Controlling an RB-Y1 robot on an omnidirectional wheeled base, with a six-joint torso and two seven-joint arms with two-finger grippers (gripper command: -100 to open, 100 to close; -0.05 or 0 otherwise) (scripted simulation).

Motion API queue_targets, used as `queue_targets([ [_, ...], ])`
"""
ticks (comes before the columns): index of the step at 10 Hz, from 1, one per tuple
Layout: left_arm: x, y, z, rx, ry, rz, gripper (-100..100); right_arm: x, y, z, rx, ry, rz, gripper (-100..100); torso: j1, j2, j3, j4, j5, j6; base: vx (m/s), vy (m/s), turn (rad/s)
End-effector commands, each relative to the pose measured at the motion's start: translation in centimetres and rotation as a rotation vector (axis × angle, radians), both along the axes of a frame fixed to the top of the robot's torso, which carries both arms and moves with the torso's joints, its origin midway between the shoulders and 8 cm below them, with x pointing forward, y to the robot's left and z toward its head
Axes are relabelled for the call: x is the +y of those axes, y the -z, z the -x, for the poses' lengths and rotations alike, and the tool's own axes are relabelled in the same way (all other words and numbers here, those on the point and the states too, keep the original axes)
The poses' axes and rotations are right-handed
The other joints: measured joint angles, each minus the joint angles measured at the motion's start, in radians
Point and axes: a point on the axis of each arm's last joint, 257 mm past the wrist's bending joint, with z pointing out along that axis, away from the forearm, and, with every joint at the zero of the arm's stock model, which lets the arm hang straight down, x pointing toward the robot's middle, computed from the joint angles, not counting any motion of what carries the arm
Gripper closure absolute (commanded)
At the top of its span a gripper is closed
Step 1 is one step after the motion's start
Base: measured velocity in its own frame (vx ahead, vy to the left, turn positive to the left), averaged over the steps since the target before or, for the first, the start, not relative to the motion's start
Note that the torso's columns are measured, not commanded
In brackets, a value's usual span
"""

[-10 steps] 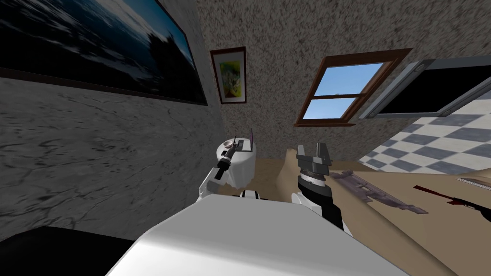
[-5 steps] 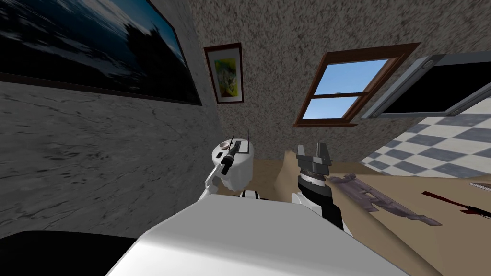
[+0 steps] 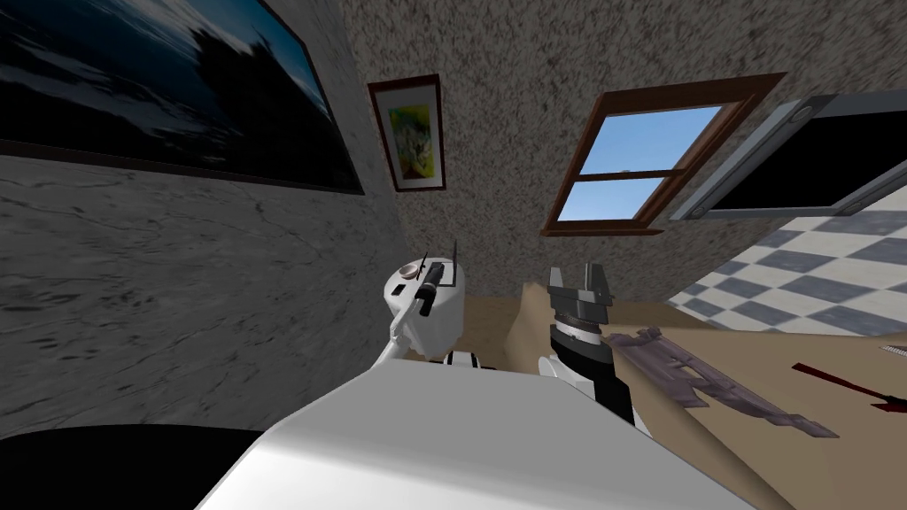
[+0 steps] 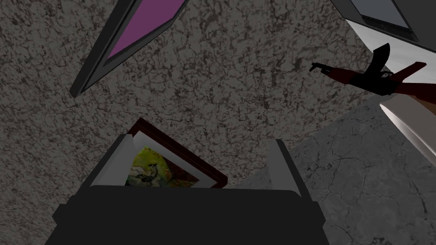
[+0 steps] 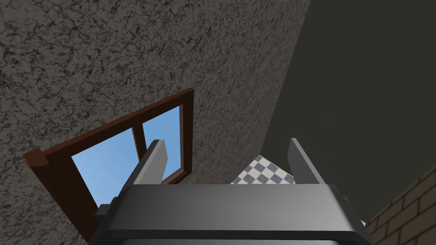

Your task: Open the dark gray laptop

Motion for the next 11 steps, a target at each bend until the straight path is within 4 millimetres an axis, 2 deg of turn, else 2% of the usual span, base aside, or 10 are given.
queue_targets([
  [1,-0.7,0.0,-0.8,0.017,-0.031,-0.021,-100,0.0,0.0,0.0,0.0,0.0,0.0,0,0.0,0.001,0.001,0.0,0.0,0.0,0.053,-0.066,0.004],
  [4,-2.4,-0.3,-1.3,0.03,-0.053,-0.009,-100,0.0,0.0,0.0,0.0,0.0,0.0,0,0.0,0.0,0.0,0.0,0.0,0.0,0.046,-0.055,0.002],
  [8,-5.5,-1.1,-1.5,0.045,-0.056,0.064,-100,0.0,0.0,0.0,0.0,0.0,0.0,0,0.0,0.0,0.0,0.0,0.0,0.0,0.03,-0.033,0.003],
  [9,-6.0,-1.3,-1.5,0.046,-0.055,0.078,-100,0.0,0.0,0.0,0.0,0.0,0.0,0,0.0,0.0,0.0,0.0,0.0,0.001,0.012,-0.015,-0.006],
  [11,-5.7,-1.8,-1.5,0.045,-0.063,0.068,-100,0.0,0.0,0.0,0.0,0.0,0.0,0,0.001,0.0,0.0,0.0,0.0,0.0,0.051,0.013,-0.027],
])
